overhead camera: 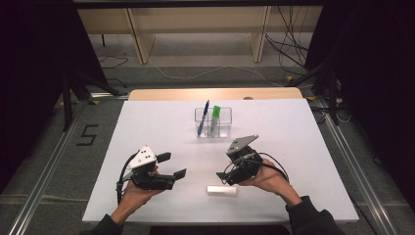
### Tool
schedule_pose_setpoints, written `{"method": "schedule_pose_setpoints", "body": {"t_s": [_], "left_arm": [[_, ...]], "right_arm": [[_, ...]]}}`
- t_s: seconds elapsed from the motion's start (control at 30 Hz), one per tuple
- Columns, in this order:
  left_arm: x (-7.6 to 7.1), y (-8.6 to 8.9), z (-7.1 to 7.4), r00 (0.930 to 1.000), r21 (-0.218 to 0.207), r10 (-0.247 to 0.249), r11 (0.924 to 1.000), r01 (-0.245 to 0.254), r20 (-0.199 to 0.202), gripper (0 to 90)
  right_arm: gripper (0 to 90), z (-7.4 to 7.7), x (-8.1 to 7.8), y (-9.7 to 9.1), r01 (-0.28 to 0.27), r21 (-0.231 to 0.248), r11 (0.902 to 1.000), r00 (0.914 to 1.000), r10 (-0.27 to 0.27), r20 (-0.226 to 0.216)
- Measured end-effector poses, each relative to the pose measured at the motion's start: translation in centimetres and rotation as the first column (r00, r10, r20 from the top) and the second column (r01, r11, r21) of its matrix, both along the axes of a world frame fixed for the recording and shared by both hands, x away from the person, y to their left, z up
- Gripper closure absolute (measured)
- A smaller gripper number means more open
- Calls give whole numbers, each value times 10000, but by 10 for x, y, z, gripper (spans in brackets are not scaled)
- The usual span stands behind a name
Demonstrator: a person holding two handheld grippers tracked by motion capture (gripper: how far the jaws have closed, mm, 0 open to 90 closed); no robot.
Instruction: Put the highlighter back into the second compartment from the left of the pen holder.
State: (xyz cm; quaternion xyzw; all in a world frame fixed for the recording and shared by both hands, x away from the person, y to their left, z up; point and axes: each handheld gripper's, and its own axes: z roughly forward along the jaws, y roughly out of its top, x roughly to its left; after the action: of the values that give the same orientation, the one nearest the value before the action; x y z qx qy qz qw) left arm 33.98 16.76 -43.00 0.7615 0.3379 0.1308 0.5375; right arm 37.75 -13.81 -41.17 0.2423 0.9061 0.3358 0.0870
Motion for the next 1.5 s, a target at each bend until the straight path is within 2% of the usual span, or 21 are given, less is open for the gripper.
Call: {"method": "schedule_pose_setpoints", "body": {"t_s": [0.63, 0.87, 1.27, 1.5], "left_arm": [[1, -1, 0, 10000, 14, -13, 10000, 13, -5, 159], [1, -1, 0, 10000, 37, -23, 10000, 23, -34, 159], [1, -1, 0, 10000, 35, -14, 10000, 14, -40, 159], [1, -1, 0, 10000, -16, 4, 10000, -4, -48, 159]], "right_arm": [[209, -11, -9, 4, -596, -1042, 9928, 9967, 535, -607], [208, -14, -11, 5, -771, -1254, 9891, 9954, 691, -670], [207, -23, -15, 8, -1110, -2011, 9733, 9905, 919, -1018], [207, -26, -17, 8, -1198, -2161, 9690, 9892, 980, -1090]]}}
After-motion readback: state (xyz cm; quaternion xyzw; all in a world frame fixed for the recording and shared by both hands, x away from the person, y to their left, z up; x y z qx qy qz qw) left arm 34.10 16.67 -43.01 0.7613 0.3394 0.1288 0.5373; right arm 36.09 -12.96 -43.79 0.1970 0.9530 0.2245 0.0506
